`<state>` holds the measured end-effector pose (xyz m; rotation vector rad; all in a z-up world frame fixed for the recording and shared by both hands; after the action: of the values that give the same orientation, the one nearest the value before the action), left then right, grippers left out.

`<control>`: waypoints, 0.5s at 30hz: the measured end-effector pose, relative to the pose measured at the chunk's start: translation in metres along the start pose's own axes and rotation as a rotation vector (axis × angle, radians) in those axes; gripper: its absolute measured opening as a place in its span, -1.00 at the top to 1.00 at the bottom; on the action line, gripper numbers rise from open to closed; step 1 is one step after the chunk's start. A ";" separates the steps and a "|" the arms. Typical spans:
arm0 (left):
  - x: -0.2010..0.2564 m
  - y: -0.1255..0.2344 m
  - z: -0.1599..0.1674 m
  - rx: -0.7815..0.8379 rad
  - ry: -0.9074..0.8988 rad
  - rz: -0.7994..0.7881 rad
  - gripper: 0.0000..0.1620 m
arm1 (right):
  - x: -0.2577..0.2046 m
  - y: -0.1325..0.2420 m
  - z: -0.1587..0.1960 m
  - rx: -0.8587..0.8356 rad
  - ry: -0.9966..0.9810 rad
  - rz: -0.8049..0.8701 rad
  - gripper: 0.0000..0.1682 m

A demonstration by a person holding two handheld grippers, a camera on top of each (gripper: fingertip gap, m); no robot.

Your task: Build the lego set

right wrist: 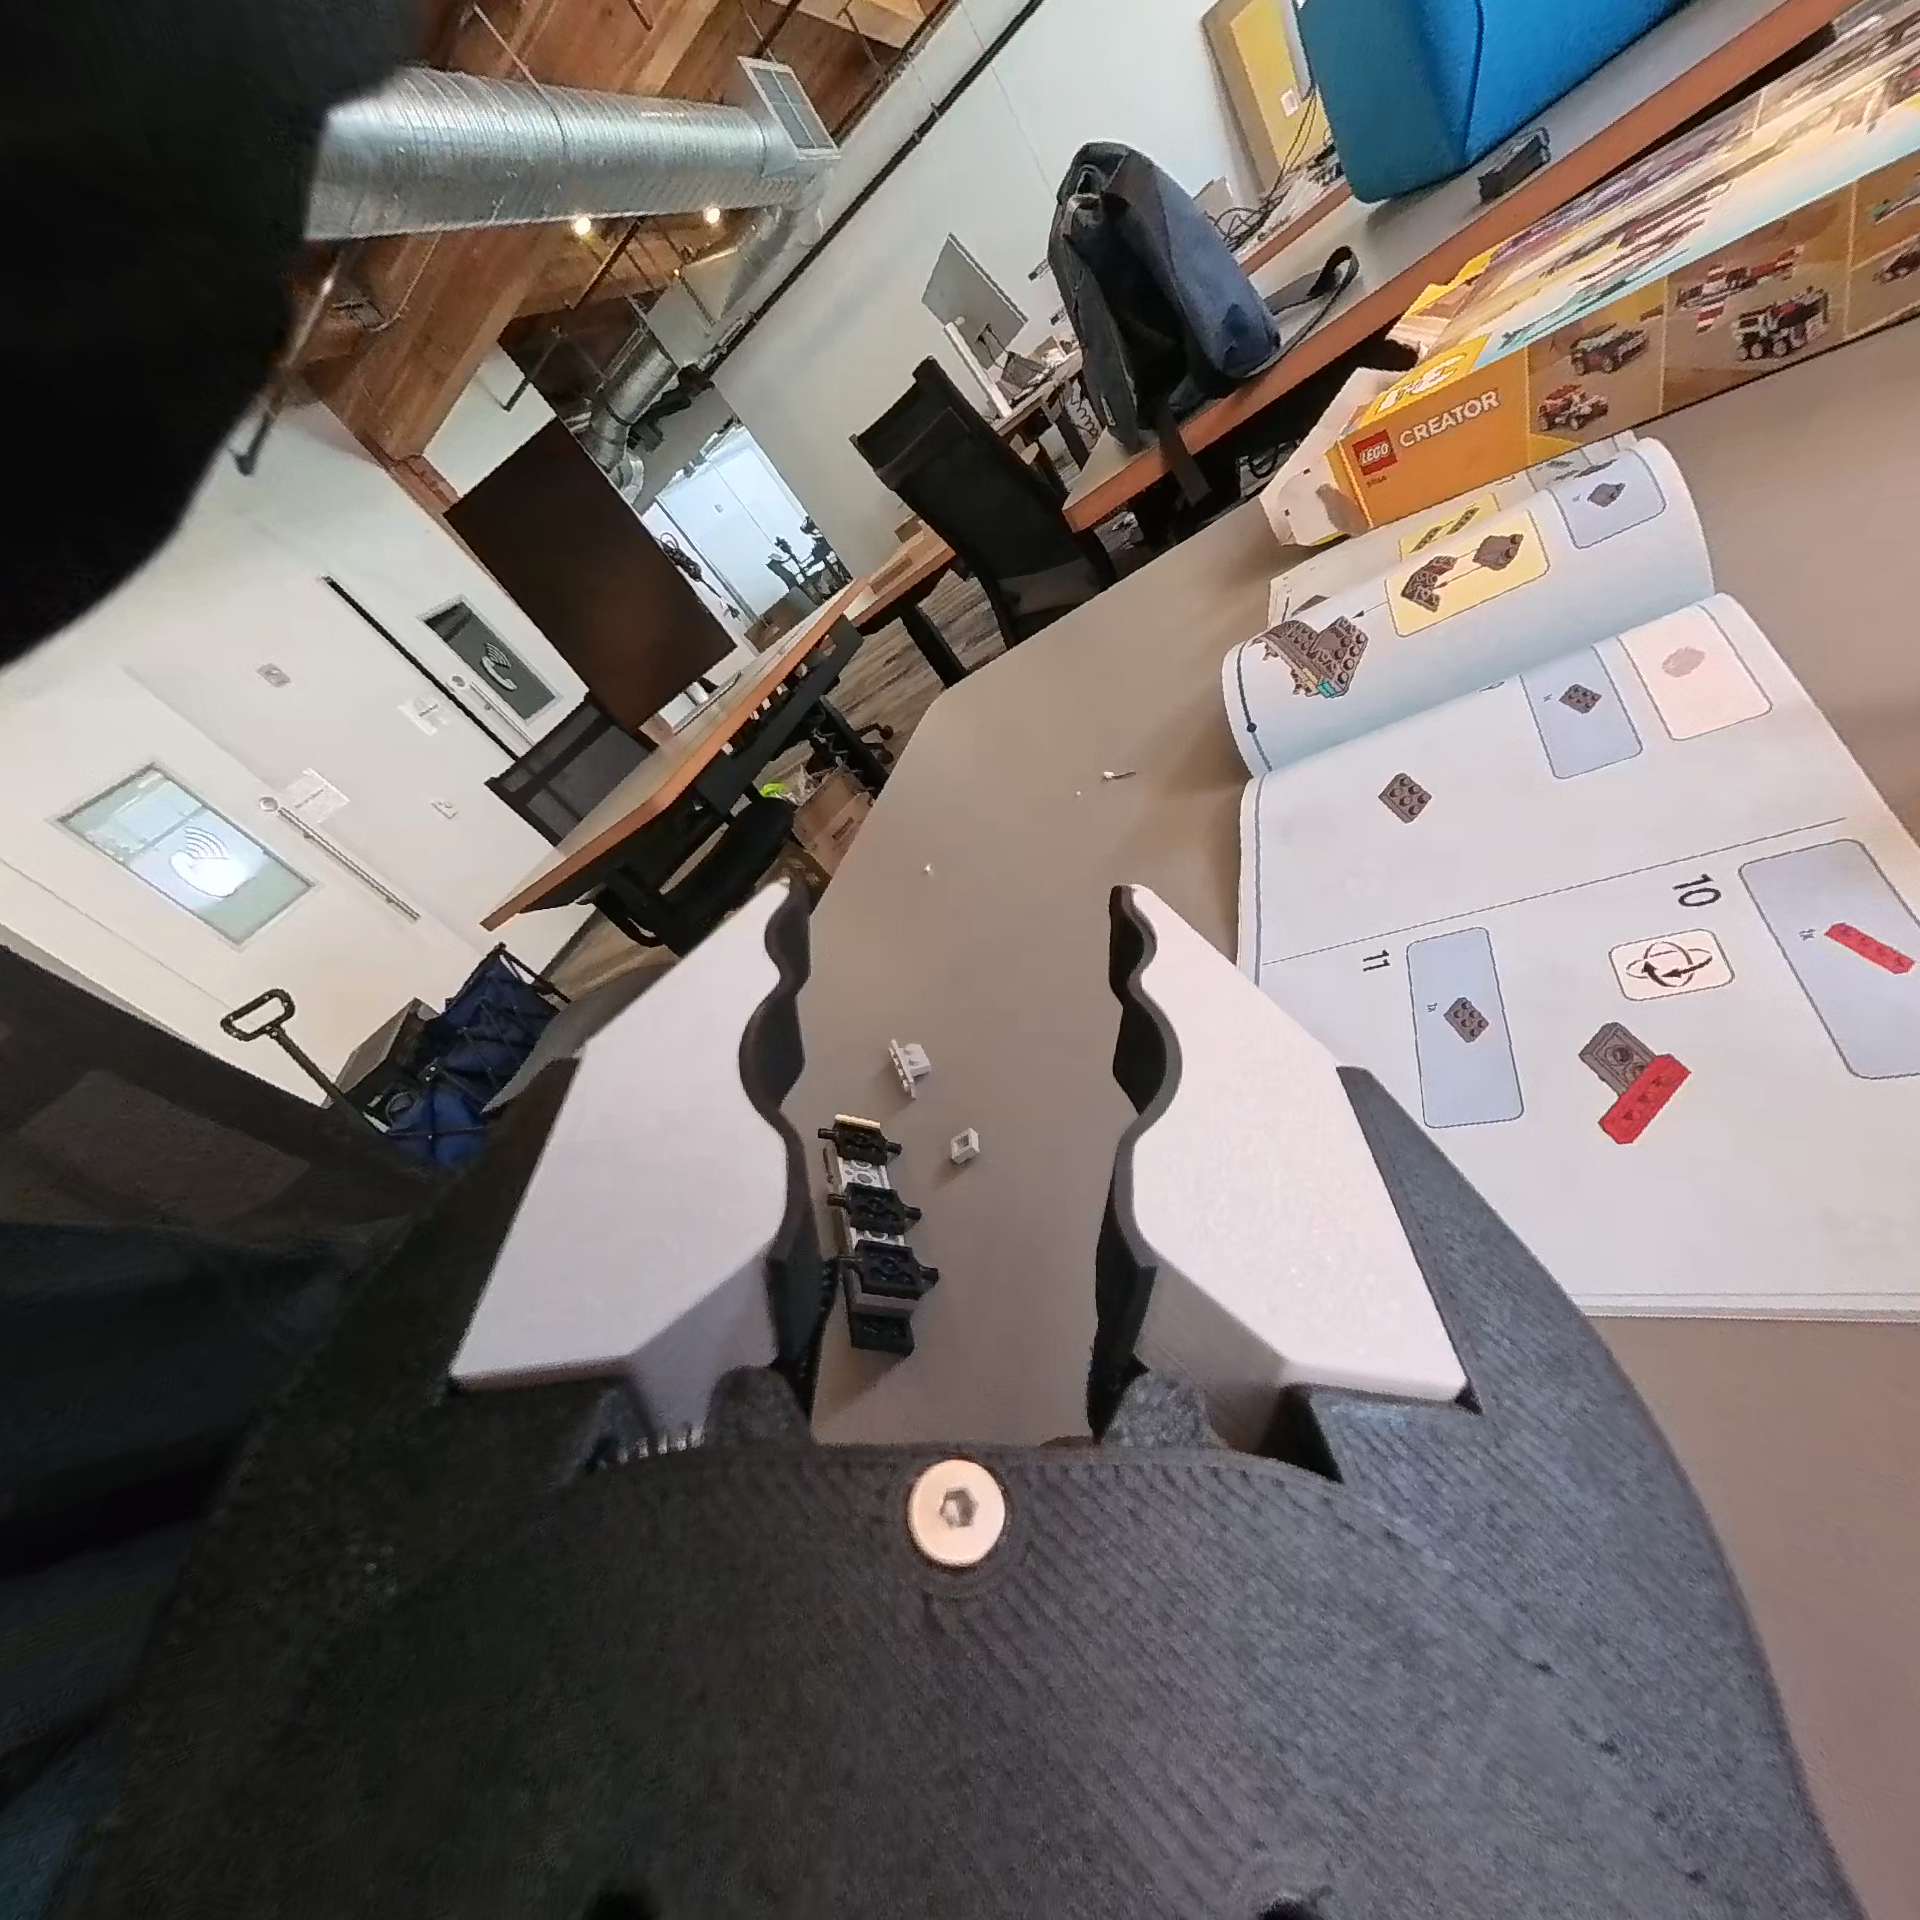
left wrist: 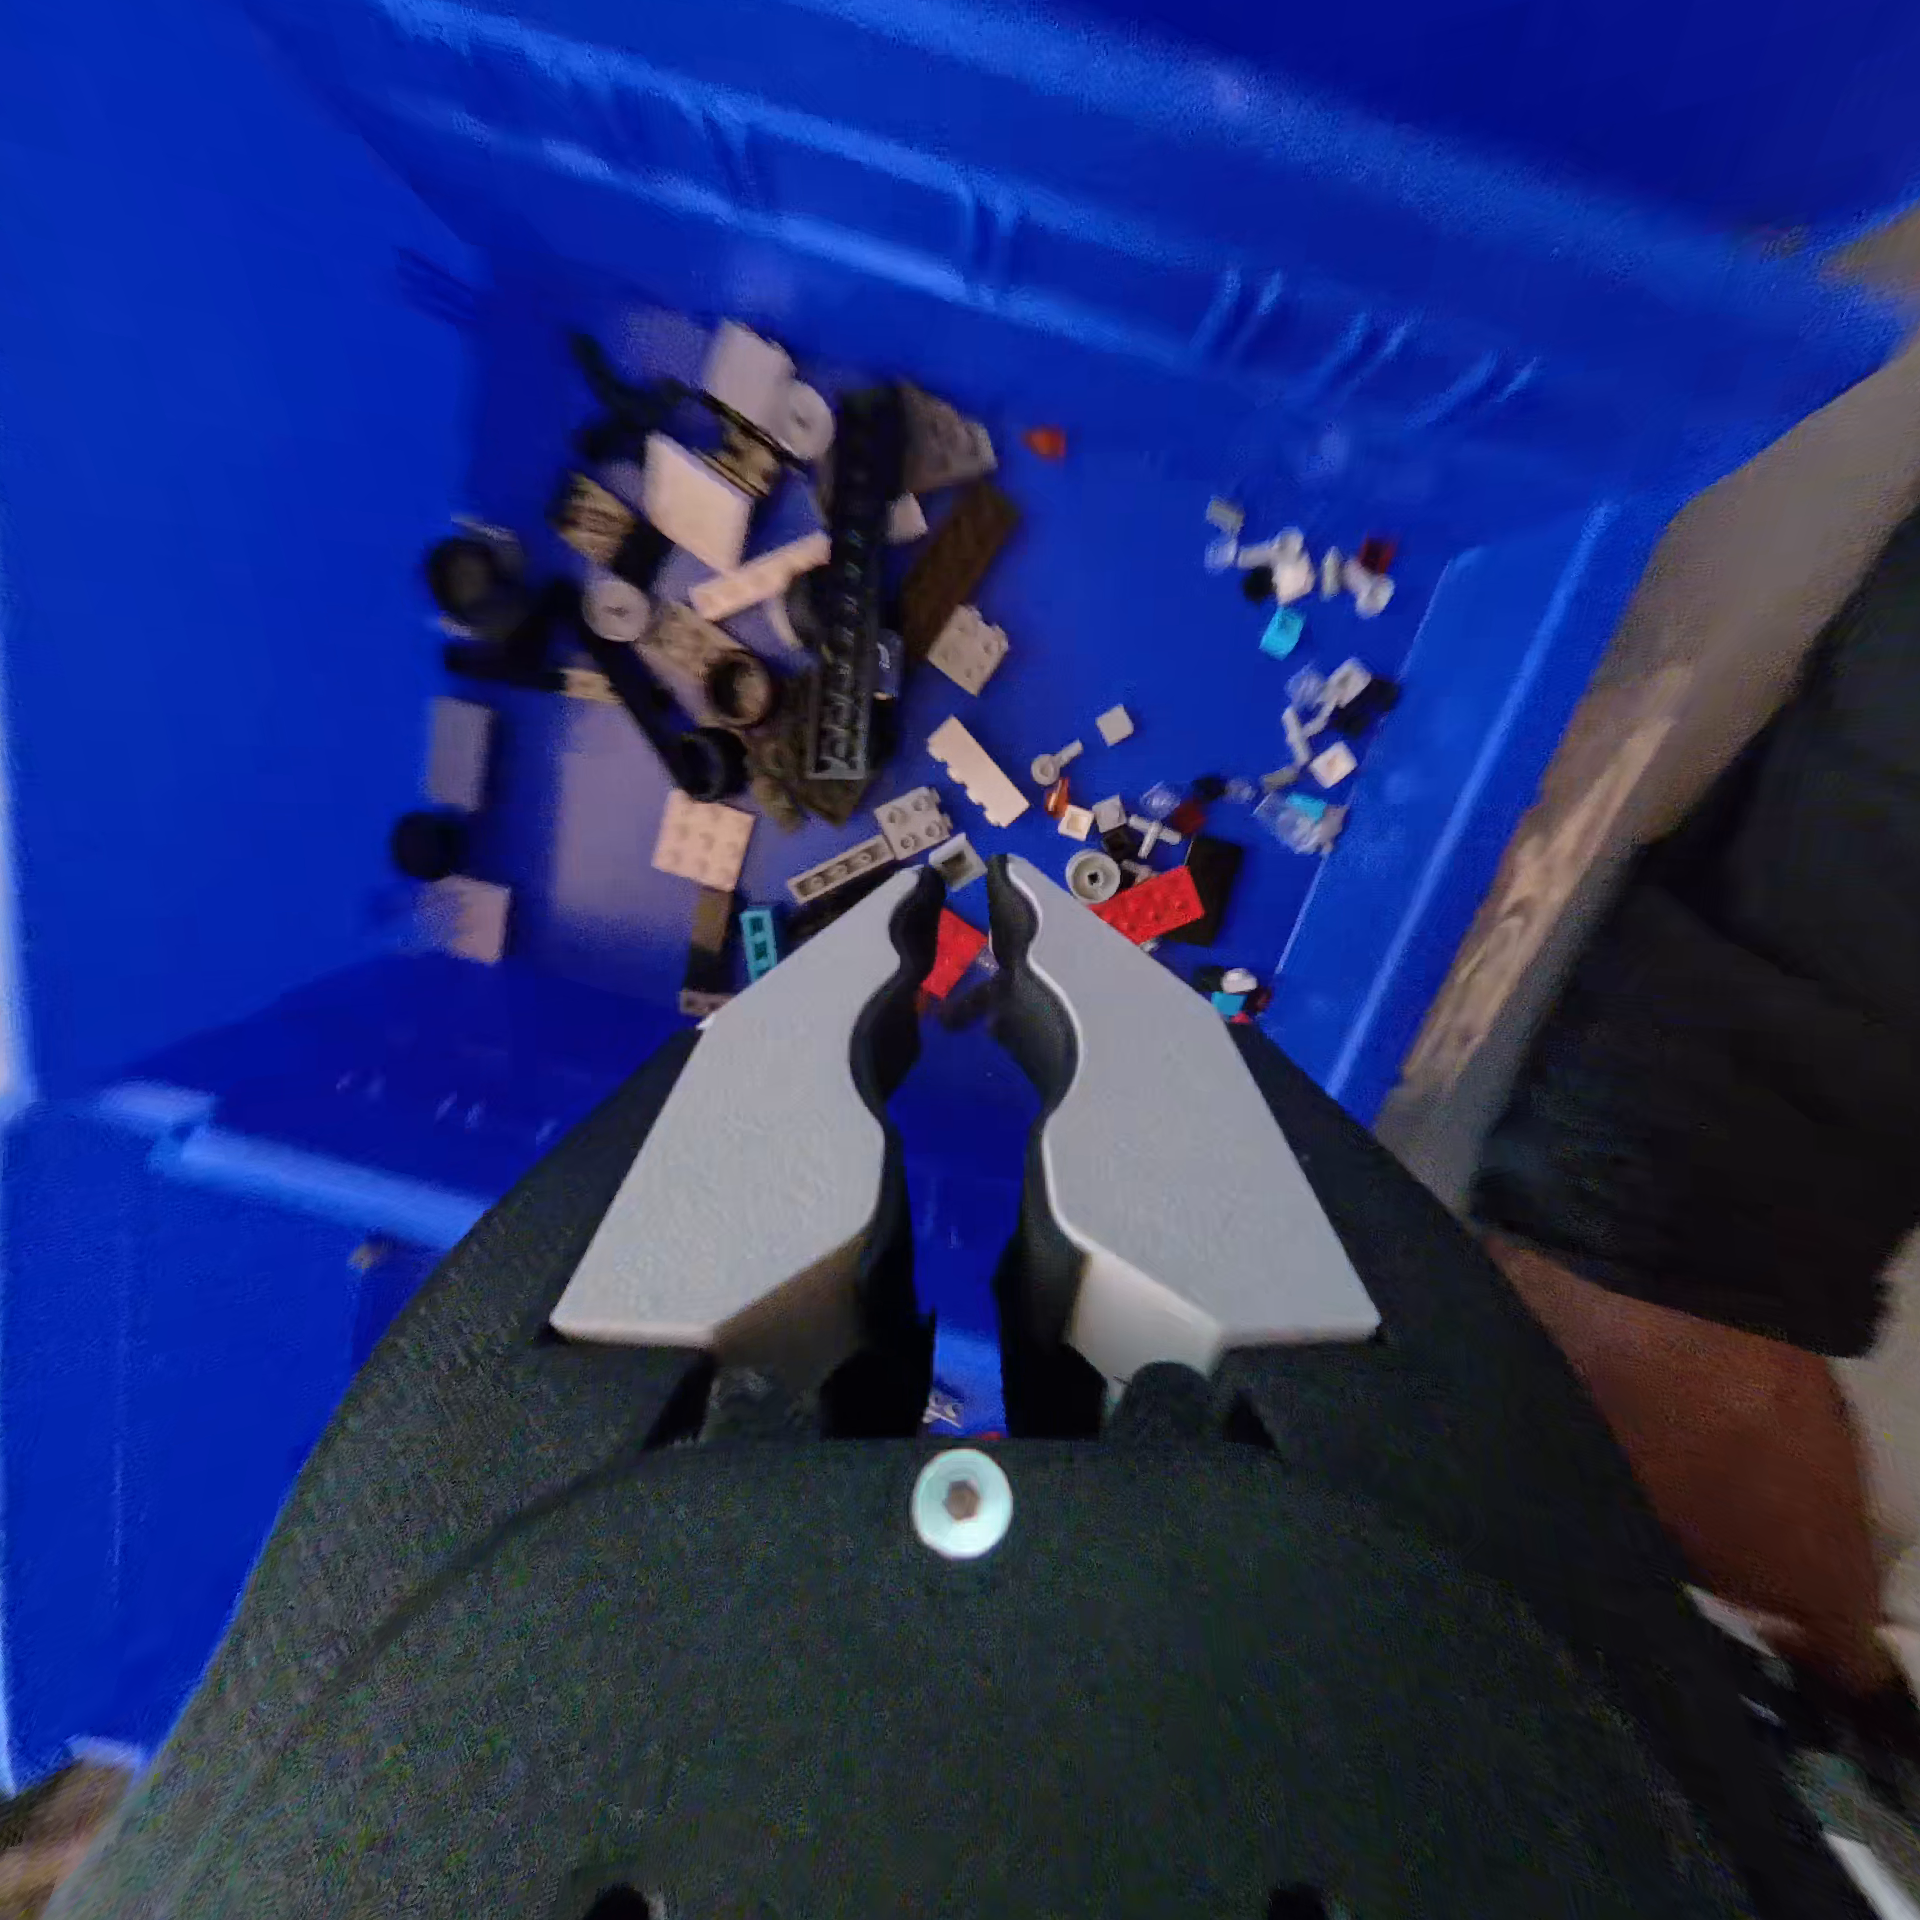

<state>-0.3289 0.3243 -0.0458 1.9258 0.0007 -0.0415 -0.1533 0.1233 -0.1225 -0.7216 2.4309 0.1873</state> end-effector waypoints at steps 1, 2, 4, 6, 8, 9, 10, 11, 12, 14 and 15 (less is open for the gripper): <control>0.001 0.023 0.001 0.073 0.046 -0.032 0.88 | 0.000 0.001 0.000 0.002 -0.002 -0.001 0.30; 0.005 0.047 0.005 0.145 0.093 -0.067 0.88 | 0.000 0.001 0.000 0.004 -0.006 -0.002 0.30; 0.021 0.096 0.024 0.277 0.192 -0.150 0.88 | 0.001 0.002 -0.001 0.012 -0.015 -0.008 0.31; 0.050 0.138 0.058 0.387 0.308 -0.243 0.88 | 0.002 0.003 -0.002 0.017 -0.024 -0.012 0.31; 0.088 0.168 0.104 0.465 0.455 -0.347 0.88 | 0.002 0.003 -0.002 0.017 -0.024 -0.011 0.31; 0.112 0.178 0.129 0.494 0.537 -0.396 0.89 | 0.002 0.003 -0.002 0.015 -0.021 -0.009 0.31; 0.138 0.185 0.154 0.521 0.620 -0.442 0.89 | 0.002 0.002 -0.001 0.011 -0.018 -0.008 0.30; 0.167 0.188 0.179 0.546 0.702 -0.486 0.89 | 0.001 0.002 -0.001 0.007 -0.016 -0.008 0.30; 0.196 0.188 0.203 0.567 0.781 -0.527 0.89 | 0.001 0.002 -0.001 0.006 -0.015 -0.008 0.31; 0.254 0.178 0.246 0.602 0.934 -0.594 0.89 | 0.001 0.002 -0.001 0.010 -0.017 -0.013 0.31; 0.281 0.169 0.265 0.622 1.005 -0.619 0.89 | 0.001 0.003 -0.002 0.016 -0.019 -0.018 0.31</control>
<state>-0.0524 0.0116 0.0119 2.2778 1.3844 0.5704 -0.1567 0.1247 -0.1219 -0.7312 2.4042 0.1671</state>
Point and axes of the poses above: each gripper's, where its closed fingertips meet, y back along the fingers, z out of its underside, x = y × z across the jaws, the point moved 9 cm from there along y, back along the fingers, and after that the axes turned 3 degrees about x, right-handed, at the moved point
